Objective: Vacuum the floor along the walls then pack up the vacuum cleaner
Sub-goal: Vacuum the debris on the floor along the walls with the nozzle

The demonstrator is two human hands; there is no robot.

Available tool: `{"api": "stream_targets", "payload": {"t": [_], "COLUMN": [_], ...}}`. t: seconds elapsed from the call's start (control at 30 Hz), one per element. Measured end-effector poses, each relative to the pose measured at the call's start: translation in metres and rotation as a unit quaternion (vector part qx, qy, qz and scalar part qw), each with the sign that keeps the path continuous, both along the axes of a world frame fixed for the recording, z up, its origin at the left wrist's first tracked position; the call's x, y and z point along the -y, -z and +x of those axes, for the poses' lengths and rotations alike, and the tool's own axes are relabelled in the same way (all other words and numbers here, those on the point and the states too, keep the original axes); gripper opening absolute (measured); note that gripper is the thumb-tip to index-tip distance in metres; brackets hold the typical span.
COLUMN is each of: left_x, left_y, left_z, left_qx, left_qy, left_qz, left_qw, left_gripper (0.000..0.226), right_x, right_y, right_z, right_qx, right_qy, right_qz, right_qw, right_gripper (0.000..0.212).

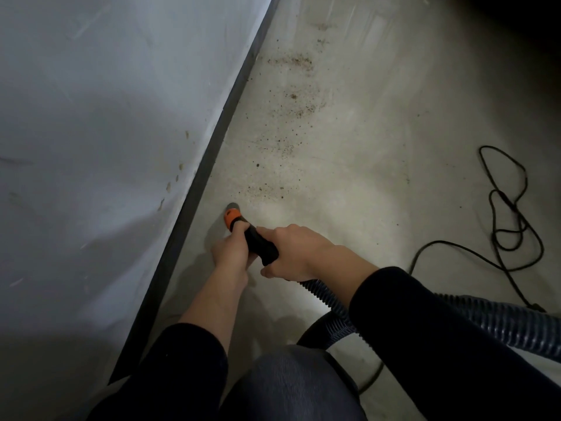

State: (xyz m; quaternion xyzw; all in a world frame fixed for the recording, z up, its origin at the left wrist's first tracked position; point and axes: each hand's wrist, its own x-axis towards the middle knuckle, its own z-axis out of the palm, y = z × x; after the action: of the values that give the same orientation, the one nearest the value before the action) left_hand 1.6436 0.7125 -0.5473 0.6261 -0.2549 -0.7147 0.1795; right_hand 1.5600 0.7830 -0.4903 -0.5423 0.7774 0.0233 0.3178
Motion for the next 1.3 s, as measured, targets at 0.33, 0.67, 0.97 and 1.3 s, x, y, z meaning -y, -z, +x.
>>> {"api": "stream_targets", "payload": {"t": [0.33,0.67,0.97,1.3], "left_x": [-0.003,-0.009,-0.014,-0.02], "left_y": [0.003,0.008,0.008,0.008], "left_z": [-0.004,-0.013,-0.021,-0.03], "left_qx": [-0.04,-0.06,-0.07,-0.089], "left_qy": [0.058,0.089,0.098,0.094], "left_qz": [0.013,0.026,0.032,0.051], "left_qw": [0.997,0.994,0.992,0.99], "left_gripper": [0.017,0.018,0.018,0.033], "right_x": [-0.01,-0.024,-0.041,-0.057], "right_y": [-0.003,-0.006,-0.008,-0.007], "right_z": [-0.005,-0.013,-0.013,-0.014], "right_qx": [-0.009,-0.006,-0.084,-0.154], "right_qy": [0.023,0.047,0.027,-0.06], "right_qz": [0.011,0.014,-0.04,-0.028], "right_qw": [1.0,0.999,0.995,0.986], "right_gripper": [0.048,0.046,0.039,0.059]}}
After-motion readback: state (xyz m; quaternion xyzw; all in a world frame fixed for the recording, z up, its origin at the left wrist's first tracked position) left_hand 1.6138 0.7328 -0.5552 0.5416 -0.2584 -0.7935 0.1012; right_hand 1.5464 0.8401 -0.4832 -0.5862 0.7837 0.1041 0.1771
